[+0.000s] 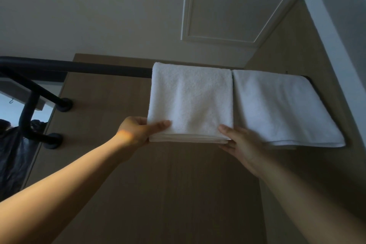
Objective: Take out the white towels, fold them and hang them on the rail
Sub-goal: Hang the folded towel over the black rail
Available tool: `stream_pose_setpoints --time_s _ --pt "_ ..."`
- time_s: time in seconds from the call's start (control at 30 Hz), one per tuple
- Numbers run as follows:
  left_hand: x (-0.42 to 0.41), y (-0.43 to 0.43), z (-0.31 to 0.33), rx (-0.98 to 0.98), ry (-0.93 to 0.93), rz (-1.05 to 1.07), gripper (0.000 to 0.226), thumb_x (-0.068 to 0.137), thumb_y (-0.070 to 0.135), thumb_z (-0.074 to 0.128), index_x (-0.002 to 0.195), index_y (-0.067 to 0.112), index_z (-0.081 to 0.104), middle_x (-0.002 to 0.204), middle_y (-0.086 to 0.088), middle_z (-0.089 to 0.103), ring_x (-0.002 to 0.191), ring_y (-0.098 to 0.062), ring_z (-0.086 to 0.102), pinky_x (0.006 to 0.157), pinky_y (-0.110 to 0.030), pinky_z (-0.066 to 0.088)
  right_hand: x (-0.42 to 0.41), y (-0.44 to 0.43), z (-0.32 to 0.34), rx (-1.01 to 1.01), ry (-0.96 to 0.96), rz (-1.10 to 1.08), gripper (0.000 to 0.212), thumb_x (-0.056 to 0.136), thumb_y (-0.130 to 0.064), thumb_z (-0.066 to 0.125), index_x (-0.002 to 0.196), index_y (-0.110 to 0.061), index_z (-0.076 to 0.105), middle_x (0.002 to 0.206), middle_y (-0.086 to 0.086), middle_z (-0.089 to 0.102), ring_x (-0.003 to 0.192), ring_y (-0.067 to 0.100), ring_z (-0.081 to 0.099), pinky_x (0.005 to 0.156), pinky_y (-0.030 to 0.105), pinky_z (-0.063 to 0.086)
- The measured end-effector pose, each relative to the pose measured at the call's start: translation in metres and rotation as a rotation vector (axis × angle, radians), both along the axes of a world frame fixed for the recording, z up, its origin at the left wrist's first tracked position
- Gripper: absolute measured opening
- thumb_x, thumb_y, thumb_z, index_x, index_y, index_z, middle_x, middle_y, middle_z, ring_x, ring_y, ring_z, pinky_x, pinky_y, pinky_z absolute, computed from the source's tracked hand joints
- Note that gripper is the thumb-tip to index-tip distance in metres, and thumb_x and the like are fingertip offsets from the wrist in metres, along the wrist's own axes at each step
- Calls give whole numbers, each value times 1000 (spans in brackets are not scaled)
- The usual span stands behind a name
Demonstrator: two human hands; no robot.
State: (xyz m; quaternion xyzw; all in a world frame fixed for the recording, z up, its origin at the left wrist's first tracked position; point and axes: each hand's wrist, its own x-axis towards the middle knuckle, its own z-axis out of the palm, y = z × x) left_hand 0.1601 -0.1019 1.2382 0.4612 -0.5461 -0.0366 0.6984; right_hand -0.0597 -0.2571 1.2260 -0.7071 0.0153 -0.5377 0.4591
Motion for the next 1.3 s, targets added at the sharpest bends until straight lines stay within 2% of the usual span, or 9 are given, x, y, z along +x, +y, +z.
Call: stream_pose_setpoints --time_s 0.2,0.4,0.57,0.73,0.87,0.93,1.1,1.2,1.3 --pt "-4 -5 -12 -91 57 110 57 43 51 88 72 4 75 76 -12 75 76 -31 72 75 -40 61 -3 4 -11 -116 -145 -252 17 87 -27 71 75 -14 74 85 4 77 86 17 74 81 31 57" --pt "-5 -3 -8 -71 191 -64 67 42 31 90 94 -5 68 90 -18 75 82 -30 74 76 -36 61 11 11 -14 64 -250 -230 13 85 -16 73 87 -3 68 92 14 74 88 20 73 83 34 58" --pt "-6 12 23 55 11 -105 62 55 33 86 107 4 67 101 -13 75 90 -27 73 82 -41 59 17 18 -11 123 -310 -297 28 81 -12 77 99 -10 55 104 13 66 92 24 69 84 38 58" --pt "-13 11 48 -63 98 12 51 71 34 84 107 2 65 102 -13 73 88 -29 72 83 -44 59 19 38 -21 -71 -315 -477 20 89 -12 69 95 -17 51 101 11 66 83 14 66 70 22 54" --pt "-13 3 44 -90 110 66 44 70 31 86 101 4 68 96 -12 74 83 -28 73 79 -43 60 -6 64 -20 -298 -217 -723 28 92 -18 65 116 -16 53 111 1 65 85 1 62 59 5 44" --pt "-11 2 45 -90 74 95 37 71 33 85 95 8 70 92 -8 74 79 -25 73 74 -38 60 -22 77 -18 -379 -114 -773 44 93 -30 62 135 -22 50 123 -11 57 102 0 56 64 5 38" --pt "-10 -2 43 -107 53 97 31 72 33 84 89 10 71 85 -5 75 68 -18 73 57 -27 57 -21 107 9 -779 -84 -953 36 95 -35 55 130 -28 55 131 -17 54 119 -4 45 84 2 31" --pt "-9 -1 42 -108 60 87 32 73 32 84 92 9 71 87 -6 75 75 -22 73 66 -32 60 5 109 56 -965 8 -1043 35 100 -26 49 132 -14 56 134 -1 56 125 11 49 102 15 34" --pt "-9 0 41 -109 61 64 34 73 31 84 94 7 71 90 -9 75 80 -25 73 75 -40 61 32 102 107 -1026 107 -1212 36 102 -29 41 129 -9 56 126 8 60 117 23 52 104 35 37"
